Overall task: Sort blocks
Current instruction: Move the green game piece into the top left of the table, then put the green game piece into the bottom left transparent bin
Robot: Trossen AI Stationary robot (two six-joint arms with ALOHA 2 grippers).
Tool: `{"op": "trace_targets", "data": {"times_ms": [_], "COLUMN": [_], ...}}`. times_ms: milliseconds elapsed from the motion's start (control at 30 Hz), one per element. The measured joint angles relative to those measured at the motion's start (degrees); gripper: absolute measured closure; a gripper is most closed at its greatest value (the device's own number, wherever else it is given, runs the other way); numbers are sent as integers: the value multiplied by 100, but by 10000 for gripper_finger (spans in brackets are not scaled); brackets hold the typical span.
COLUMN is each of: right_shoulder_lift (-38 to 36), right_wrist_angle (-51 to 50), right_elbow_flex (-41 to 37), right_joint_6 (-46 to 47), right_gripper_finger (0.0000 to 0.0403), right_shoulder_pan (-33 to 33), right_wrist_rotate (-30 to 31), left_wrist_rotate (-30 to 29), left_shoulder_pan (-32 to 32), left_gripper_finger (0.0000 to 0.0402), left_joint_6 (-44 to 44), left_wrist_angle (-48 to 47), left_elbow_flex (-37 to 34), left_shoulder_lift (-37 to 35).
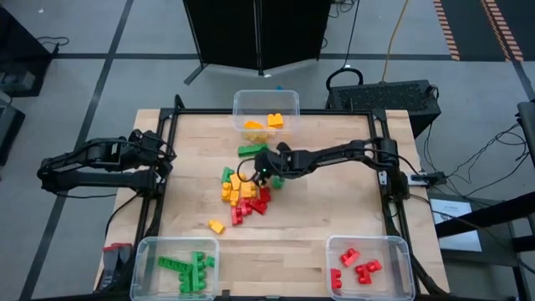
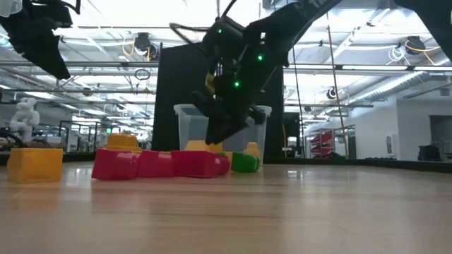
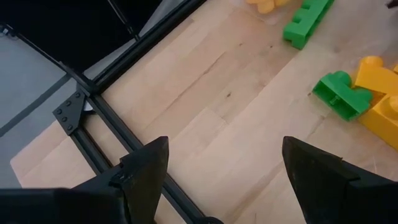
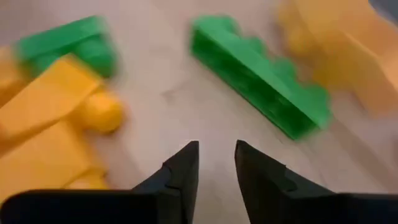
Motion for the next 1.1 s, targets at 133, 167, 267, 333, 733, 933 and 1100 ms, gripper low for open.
{"op": "trace_targets", "data": {"times_ms": [133,167,267,333,733,933,1100], "right_shoulder_lift": [0,0,0,1,-875,-2504,-3764], "right_wrist_angle": [13,90,247,251,489,283,-11], "right_elbow_flex": [-2,-2,-2,-2,-7,0,7], "right_joint_6": [1008,1045,1282,1527,1488,568,8], "right_gripper_finger": [379,390,399,401,402,403,403], "right_shoulder_pan": [-96,-98,-113,-152,309,1030,1680], "right_wrist_rotate": [461,584,750,763,1035,2135,3200], "left_wrist_rotate": [-2,-4,-8,-17,860,467,307], "left_shoulder_pan": [-1,0,-1,0,0,1,-1], "left_gripper_finger": [114,114,114,114,114,114,139], "left_joint_6": [2,2,2,2,-4,49,400], "left_wrist_angle": [-2,-2,-2,0,1653,3686,5027], "left_elbow_flex": [0,0,0,0,0,0,0], "left_shoulder_lift": [0,0,0,0,0,499,1767]}}
